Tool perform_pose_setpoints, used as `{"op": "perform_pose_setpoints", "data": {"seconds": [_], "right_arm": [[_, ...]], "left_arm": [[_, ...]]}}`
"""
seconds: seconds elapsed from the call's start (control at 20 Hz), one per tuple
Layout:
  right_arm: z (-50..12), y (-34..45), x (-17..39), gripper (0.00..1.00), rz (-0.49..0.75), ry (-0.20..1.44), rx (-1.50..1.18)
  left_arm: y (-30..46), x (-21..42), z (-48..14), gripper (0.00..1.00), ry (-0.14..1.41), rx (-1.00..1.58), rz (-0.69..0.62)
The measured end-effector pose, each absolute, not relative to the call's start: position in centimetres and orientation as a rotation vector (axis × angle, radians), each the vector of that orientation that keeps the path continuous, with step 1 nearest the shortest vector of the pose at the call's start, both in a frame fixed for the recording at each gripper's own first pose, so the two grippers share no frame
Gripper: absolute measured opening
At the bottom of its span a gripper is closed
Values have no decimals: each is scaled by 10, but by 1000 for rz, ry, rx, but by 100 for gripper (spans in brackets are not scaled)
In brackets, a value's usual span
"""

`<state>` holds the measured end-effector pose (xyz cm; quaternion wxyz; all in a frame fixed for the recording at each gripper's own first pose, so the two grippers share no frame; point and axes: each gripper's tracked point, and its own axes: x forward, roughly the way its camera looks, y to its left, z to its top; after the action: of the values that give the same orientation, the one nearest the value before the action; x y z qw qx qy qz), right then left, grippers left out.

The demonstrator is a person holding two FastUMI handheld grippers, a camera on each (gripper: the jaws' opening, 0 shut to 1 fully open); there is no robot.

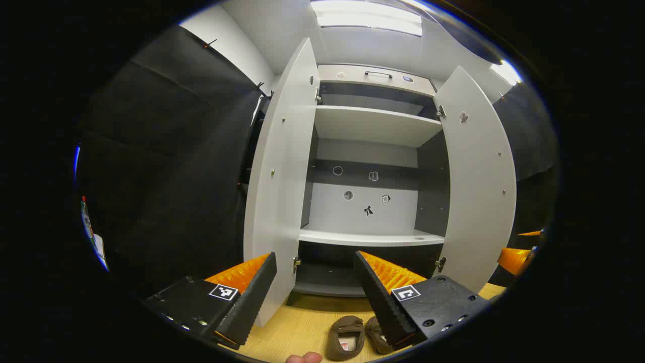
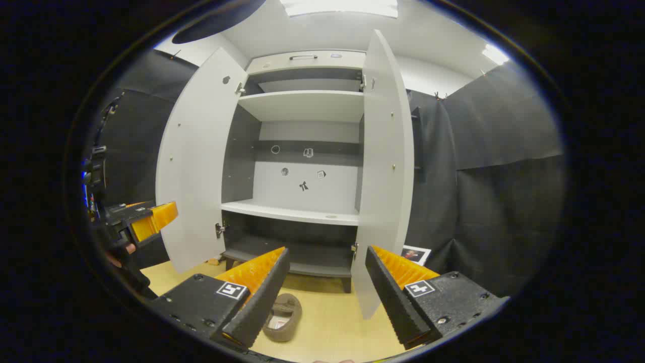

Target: Grab one shoe with the right hand and put it into the shoe cabinet, grab the other shoe with the left hand and put it into the shoe cabinet; then close the right door with the right hand and the left door with the left hand.

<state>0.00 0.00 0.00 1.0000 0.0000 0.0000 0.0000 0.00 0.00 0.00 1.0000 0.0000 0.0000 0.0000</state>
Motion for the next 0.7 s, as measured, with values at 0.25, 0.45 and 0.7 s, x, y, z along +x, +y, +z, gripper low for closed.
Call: {"op": "perform_pose_setpoints", "data": {"seconds": [0.25,0.45,0.7], "right_arm": [[5,2,-3,98,-1,-15,-13],[4,4,-2,99,1,-15,-18],[-10,19,8,99,39,28,-18]], "left_arm": [[-7,-1,1,95,-2,-4,-21],[-6,-3,2,95,-8,18,-24],[-4,-4,7,95,-15,37,-24]]}}
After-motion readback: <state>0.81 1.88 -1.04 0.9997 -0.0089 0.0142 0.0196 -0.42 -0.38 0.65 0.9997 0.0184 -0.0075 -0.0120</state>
